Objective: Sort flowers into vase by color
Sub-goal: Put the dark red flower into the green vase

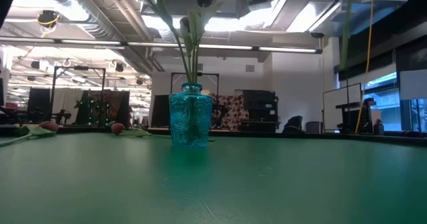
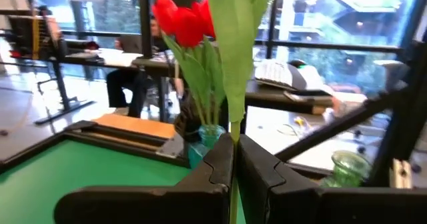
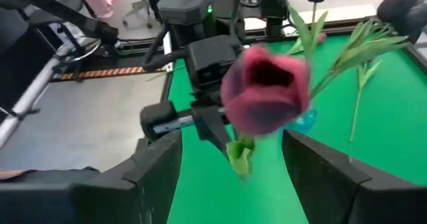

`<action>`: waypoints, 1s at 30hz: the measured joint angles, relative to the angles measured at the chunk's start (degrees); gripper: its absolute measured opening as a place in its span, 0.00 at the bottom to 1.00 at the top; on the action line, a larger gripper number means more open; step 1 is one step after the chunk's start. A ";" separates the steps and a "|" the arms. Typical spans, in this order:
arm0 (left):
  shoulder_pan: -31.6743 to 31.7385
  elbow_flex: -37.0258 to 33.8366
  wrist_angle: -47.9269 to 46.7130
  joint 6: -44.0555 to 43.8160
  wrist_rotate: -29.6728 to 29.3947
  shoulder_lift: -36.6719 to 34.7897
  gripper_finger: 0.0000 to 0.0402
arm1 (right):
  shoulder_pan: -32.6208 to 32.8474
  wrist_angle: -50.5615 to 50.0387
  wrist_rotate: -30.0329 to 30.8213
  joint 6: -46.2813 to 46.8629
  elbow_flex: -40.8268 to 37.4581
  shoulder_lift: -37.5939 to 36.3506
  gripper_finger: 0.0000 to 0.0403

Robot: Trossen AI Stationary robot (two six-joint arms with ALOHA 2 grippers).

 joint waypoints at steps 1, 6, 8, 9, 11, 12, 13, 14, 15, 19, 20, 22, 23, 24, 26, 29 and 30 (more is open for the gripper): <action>0.15 0.52 0.15 -0.01 -0.52 0.32 0.02 | -0.68 0.33 -0.16 0.30 0.00 0.24 0.64; 0.67 0.72 2.55 0.05 -1.57 0.49 0.02 | -2.91 0.43 1.96 4.74 0.00 1.62 0.58; 0.82 0.72 4.04 -0.01 -1.22 0.47 0.02 | -2.89 1.03 3.56 4.81 0.00 1.99 0.54; 0.83 0.72 4.39 0.00 -1.10 0.47 0.02 | -2.87 1.29 4.36 4.77 0.00 2.21 0.52; 0.97 0.72 4.60 -0.02 -0.93 0.47 0.02 | -2.82 2.47 5.62 4.59 0.00 2.62 0.48; 1.02 0.72 4.62 -0.02 -0.95 0.47 0.02 | -2.82 2.93 6.43 4.40 0.00 2.75 0.46; 1.06 0.72 4.72 -0.16 -0.95 0.47 0.02 | -2.84 3.24 7.53 4.35 0.00 2.88 0.43; 1.06 0.72 4.82 -0.54 -0.95 0.47 0.02 | -2.84 3.59 8.72 4.33 0.00 3.01 0.41; 1.06 0.72 4.83 -0.65 -0.95 0.47 0.02 | -2.84 3.72 9.90 4.33 0.00 3.18 0.39; 1.01 0.72 4.88 -1.03 -0.95 0.47 0.02 | -2.86 3.63 11.17 4.31 0.00 4.05 0.33; 0.99 0.72 4.89 -1.09 -0.95 0.47 0.02 | -2.86 3.63 11.61 4.31 0.00 4.22 0.31; 0.95 0.72 4.88 -1.11 -0.92 0.47 0.02 | -2.85 3.67 12.72 4.32 0.00 4.51 0.29; 0.96 0.72 4.88 -1.13 -0.92 0.47 0.02 | -2.86 3.75 13.47 4.31 0.00 4.63 0.27; 0.98 0.72 4.88 -1.18 -0.95 0.47 0.02 | -2.86 3.98 14.10 4.33 0.00 4.75 0.25; 0.99 0.72 4.88 -1.86 -0.95 0.47 0.03 | -2.86 4.70 15.01 4.31 0.00 4.79 0.21; 0.90 0.72 4.86 -2.60 -0.95 0.47 0.07 | -2.86 5.89 15.05 4.28 0.00 4.91 0.11; 0.86 0.72 4.84 -2.60 -0.95 0.47 0.09 | -3.00 6.27 15.16 4.11 0.00 5.08 0.07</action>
